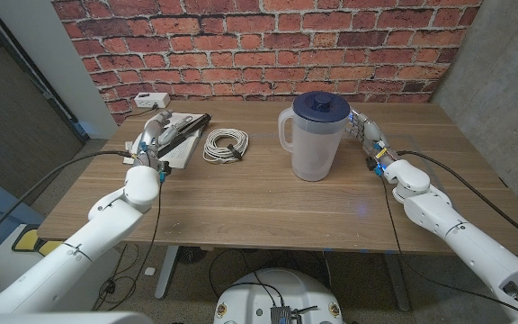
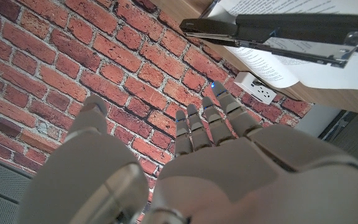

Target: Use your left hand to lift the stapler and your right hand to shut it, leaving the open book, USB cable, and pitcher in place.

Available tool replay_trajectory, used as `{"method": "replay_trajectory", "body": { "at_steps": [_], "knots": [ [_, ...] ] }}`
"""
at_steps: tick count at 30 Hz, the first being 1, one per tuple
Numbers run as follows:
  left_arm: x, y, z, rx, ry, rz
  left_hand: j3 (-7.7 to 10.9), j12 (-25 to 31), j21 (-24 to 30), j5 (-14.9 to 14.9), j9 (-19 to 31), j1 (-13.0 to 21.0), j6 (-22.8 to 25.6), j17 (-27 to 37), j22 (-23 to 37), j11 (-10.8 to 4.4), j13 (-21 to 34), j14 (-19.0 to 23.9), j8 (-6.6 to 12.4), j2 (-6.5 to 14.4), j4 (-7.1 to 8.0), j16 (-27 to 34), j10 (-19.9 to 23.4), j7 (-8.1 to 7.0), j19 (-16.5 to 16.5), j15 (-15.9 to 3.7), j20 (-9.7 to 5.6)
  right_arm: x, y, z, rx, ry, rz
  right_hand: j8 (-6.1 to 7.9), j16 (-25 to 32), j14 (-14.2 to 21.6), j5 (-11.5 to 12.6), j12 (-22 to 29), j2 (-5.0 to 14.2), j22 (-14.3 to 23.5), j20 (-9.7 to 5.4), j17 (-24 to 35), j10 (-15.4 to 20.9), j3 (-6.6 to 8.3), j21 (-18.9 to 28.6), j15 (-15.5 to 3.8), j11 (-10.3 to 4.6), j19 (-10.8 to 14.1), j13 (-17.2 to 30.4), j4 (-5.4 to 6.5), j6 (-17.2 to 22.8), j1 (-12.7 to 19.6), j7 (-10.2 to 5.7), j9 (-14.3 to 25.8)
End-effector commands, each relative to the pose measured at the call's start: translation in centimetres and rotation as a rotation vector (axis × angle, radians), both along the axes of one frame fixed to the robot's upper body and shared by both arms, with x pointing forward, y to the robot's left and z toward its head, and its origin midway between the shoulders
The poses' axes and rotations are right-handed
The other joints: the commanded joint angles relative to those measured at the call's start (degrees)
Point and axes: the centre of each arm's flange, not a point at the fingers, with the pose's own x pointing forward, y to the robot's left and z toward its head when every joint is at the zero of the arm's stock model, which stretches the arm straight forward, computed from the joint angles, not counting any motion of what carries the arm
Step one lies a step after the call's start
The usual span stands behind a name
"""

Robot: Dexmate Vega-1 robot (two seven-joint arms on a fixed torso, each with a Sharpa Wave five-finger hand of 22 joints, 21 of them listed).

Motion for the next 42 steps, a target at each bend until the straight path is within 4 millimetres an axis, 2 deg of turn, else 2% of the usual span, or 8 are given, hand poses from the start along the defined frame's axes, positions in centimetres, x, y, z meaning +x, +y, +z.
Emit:
{"method": "replay_trajectory", "body": {
  "at_steps": [1, 5, 16, 27, 32, 35, 38, 42],
  "knots": [
    [-0.7, -0.3, 0.1, 0.036, -0.074, 0.144, -0.93, 0.93, -0.53, 0.6, 0.39, 0.96, 2.55, 0.29, 0.35, -0.2, 0.5, 1.6, 1.05, 0.36, 0.0, 0.39, 2.26, -0.25, 0.8, -3.48, -0.23, -0.2, -0.5, -0.6, 0.011, 0.009, -0.008, -0.06, -0.39, 0.13, -0.01, -0.2, 0.12, 0.3, 0.07, 0.07, 0.18, -0.26, -0.46, -0.28, 0.11, 0.47, 0.25, -0.18, -0.13, 0.53, 0.28, 0.16],
    [-0.8, -0.1, -0.1, 0.065, -0.056, 0.17, -0.83, 1.27, -0.86, 0.38, 0.47, 2.23, 3.39, 0.35, 0.38, 0.05, 0.76, 2.38, 1.23, 1.91, 0.11, 0.57, 3.16, -0.48, 1.74, -3.78, -0.52, -0.2, -0.2, -0.5, 0.012, 0.005, -0.004, -0.05, -0.41, 0.15, 0.0, -0.22, 0.14, 0.3, 0.08, 0.08, 0.17, -0.3, -0.62, -0.25, 0.02, 0.52, 0.25, -0.16, -0.12, 0.59, 0.3, 0.16],
    [-0.8, 0.4, -1.0, 0.063, -0.011, 0.168, -1.51, 0.56, -1.53, -0.19, 0.54, 2.95, 1.53, 0.31, 0.38, 0.7, 1.04, 1.79, 0.32, 2.03, 0.19, 0.12, 1.53, 0.38, 2.41, -2.98, 0.47, 0.1, 0.2, -0.1, 0.01, 0.004, 0.0, -0.09, -0.51, 0.11, -0.01, -0.28, 0.2, 0.31, 0.15, 0.08, 0.18, -0.4, -1.02, -0.3, -0.07, 0.68, 0.25, -0.11, -0.22, 0.71, 0.32, 0.16],
    [-1.3, 0.3, -1.7, 0.091, 0.002, 0.218, -1.55, 0.15, -2.14, -0.21, 0.62, 4.14, 0.58, 0.33, 0.42, 0.19, 1.26, 2.13, -0.06, 2.92, 0.21, 0.17, 0.61, -0.37, 2.64, -3.35, 0.54, 0.2, 0.2, 0.2, 0.005, -0.002, 0.006, -0.1, -0.59, 0.11, -0.01, -0.36, 0.22, 0.32, 0.16, 0.08, 0.12, -0.52, -1.44, -0.23, -0.04, 0.84, 0.25, -0.07, -0.28, 0.82, 0.36, 0.15],
    [-1.2, 0.4, -1.9, 0.104, 0.014, 0.236, -0.45, -0.1, -2.92, -0.31, 0.76, 5.69, -0.13, 0.71, 0.52, -0.13, 1.58, 1.94, -0.23, 6.88, 0.87, 0.27, -0.06, -0.59, 2.58, -3.46, 0.81, 0.2, 0.1, 0.2, 0.007, -0.002, 0.006, -0.1, -0.62, 0.12, -0.01, -0.38, 0.24, 0.32, 0.17, 0.08, 0.1, -0.57, -1.59, -0.23, 0.0, 0.92, 0.25, -0.06, -0.28, 0.87, 0.4, 0.15],
    [-1.2, 0.4, -2.0, 0.118, 0.025, 0.25, -0.77, -0.22, -3.49, -0.73, 0.81, 5.99, -0.28, 0.63, 0.55, -0.28, 1.75, 1.92, -0.22, 6.93, 0.74, 0.21, -0.42, -1.15, 2.1, -3.94, 0.34, 0.2, 0.0, 0.1, 0.01, 0.0, 0.005, -0.09, -0.65, 0.12, -0.01, -0.39, 0.25, 0.33, 0.2, 0.08, 0.12, -0.61, -1.74, -0.29, -0.03, 0.96, 0.25, -0.04, -0.28, 0.9, 0.4, 0.15],
    [-1.1, 0.4, -2.3, 0.105, 0.028, 0.252, -0.86, -0.44, -4.12, -0.96, 0.87, 6.06, -0.72, 0.77, 0.59, -0.27, 1.92, 1.61, -0.32, 7.79, 1.02, 0.18, -1.08, -0.76, 1.31, -3.56, 1.54, 0.2, -0.1, 0.0, 0.015, 0.002, 0.002, -0.09, -0.67, 0.12, -0.01, -0.4, 0.27, 0.33, 0.21, 0.08, 0.12, -0.64, -1.86, -0.27, 0.06, 1.01, 0.25, -0.03, -0.28, 0.94, 0.37, 0.15],
    [-0.9, 0.3, -2.6, 0.111, 0.037, 0.274, -1.03, -0.34, -4.6, -1.21, 0.94, 6.42, -0.47, 0.72, 0.6, -0.7, 2.11, 1.74, -0.13, 7.98, 0.87, 0.22, -0.95, -1.3, 0.92, -3.78, 1.18, 0.3, -0.1, -0.1, 0.018, 0.004, 0.002, -0.09, -0.69, 0.13, -0.01, -0.43, 0.3, 0.33, 0.22, 0.08, 0.11, -0.69, -2.04, -0.31, -0.05, 1.07, 0.25, -0.02, -0.28, 0.99, 0.37, 0.15]
  ]
}}
